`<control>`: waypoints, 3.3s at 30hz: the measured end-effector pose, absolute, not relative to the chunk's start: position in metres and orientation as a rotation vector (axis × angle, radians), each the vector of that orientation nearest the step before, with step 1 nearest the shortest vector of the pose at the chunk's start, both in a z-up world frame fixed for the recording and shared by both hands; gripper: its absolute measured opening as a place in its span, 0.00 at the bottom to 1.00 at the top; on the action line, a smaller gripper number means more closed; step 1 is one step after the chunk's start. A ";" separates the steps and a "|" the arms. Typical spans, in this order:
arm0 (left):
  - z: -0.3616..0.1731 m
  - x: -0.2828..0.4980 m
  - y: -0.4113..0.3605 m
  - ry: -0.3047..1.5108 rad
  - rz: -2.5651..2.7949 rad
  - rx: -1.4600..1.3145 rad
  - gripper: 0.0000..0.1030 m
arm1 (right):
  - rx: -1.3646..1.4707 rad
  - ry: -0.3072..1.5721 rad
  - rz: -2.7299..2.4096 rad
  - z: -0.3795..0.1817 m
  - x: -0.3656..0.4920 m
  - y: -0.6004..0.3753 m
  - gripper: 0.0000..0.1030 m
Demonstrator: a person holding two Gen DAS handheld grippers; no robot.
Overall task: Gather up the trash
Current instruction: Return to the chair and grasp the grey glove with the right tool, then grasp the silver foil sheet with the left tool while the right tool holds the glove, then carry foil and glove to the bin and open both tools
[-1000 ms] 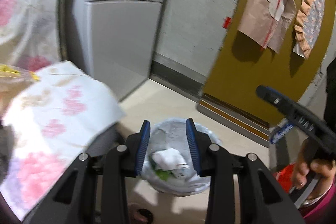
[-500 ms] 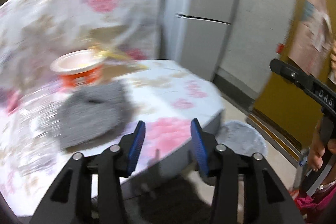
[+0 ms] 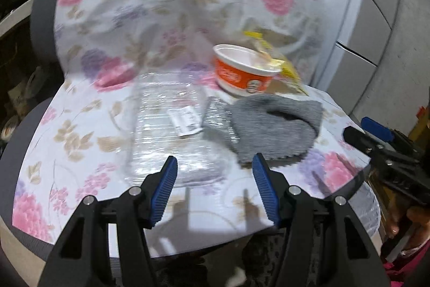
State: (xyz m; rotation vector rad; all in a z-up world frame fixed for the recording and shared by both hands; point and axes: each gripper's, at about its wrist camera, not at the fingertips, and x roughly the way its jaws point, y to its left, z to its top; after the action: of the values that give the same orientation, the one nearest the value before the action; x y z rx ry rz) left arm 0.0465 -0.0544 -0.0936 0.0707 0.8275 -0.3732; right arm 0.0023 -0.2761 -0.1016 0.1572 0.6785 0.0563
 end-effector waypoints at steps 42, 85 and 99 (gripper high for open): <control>-0.109 0.044 -0.111 0.843 -0.494 0.122 0.58 | 0.123 0.514 -0.053 -0.040 -0.035 -0.320 0.22; -0.048 0.042 -0.134 0.671 -0.671 -0.018 0.05 | 0.262 0.508 -0.162 -0.053 -0.078 -0.373 0.22; -0.082 0.012 -0.175 0.741 -0.726 0.085 0.05 | 0.308 0.573 -0.191 -0.081 -0.088 -0.387 0.22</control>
State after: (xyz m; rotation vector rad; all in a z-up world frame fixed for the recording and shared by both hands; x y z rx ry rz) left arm 0.0118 -0.1748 -0.0817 0.0855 0.7406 -0.7261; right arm -0.0883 -0.3869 -0.0812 0.3080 0.5730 -0.1907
